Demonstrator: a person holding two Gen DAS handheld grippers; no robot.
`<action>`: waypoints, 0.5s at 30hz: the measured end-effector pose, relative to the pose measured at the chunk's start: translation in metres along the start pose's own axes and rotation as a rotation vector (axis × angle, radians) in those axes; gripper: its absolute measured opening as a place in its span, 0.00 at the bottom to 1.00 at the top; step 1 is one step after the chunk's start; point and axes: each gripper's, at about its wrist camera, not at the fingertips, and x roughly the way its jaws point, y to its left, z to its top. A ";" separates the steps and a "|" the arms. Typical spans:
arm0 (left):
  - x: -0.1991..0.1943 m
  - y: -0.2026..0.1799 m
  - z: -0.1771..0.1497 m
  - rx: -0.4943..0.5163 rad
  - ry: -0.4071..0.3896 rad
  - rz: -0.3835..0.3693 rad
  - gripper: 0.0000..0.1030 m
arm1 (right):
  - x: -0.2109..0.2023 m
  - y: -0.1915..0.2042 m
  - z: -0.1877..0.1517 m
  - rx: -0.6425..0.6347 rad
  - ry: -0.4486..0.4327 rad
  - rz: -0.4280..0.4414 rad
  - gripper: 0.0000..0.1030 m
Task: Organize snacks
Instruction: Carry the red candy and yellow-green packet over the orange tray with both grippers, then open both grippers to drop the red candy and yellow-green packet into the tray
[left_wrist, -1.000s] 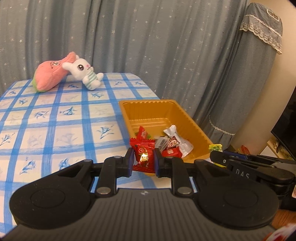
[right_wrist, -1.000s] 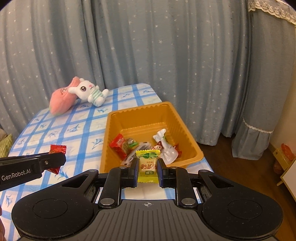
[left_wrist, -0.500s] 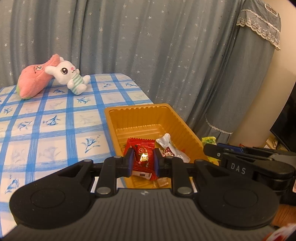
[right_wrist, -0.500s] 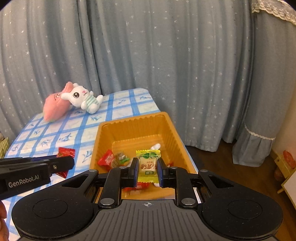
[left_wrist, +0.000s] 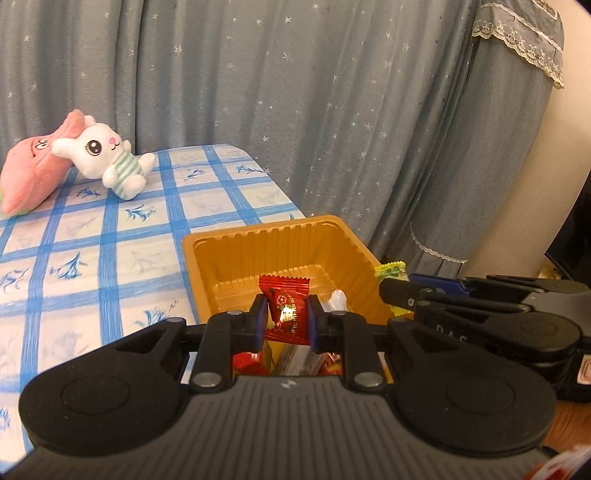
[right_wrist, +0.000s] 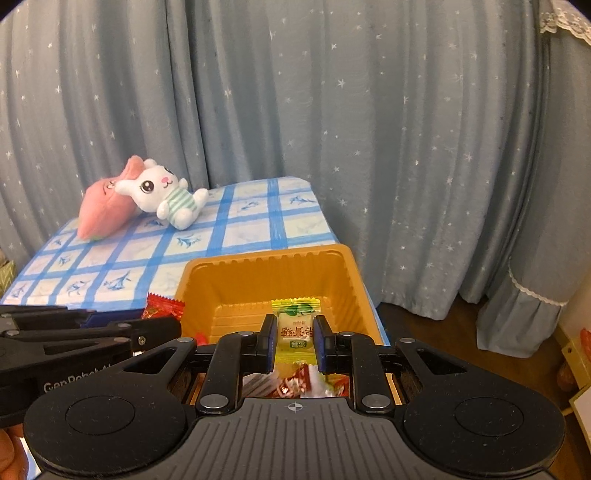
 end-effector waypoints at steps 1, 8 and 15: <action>0.005 0.000 0.001 0.006 0.002 0.000 0.19 | 0.005 -0.001 0.001 -0.005 0.004 0.002 0.20; 0.032 0.007 0.011 0.017 0.020 0.003 0.19 | 0.033 -0.008 0.006 -0.024 0.027 0.005 0.20; 0.049 0.009 0.015 0.018 0.034 -0.003 0.19 | 0.050 -0.013 0.006 -0.015 0.045 0.002 0.20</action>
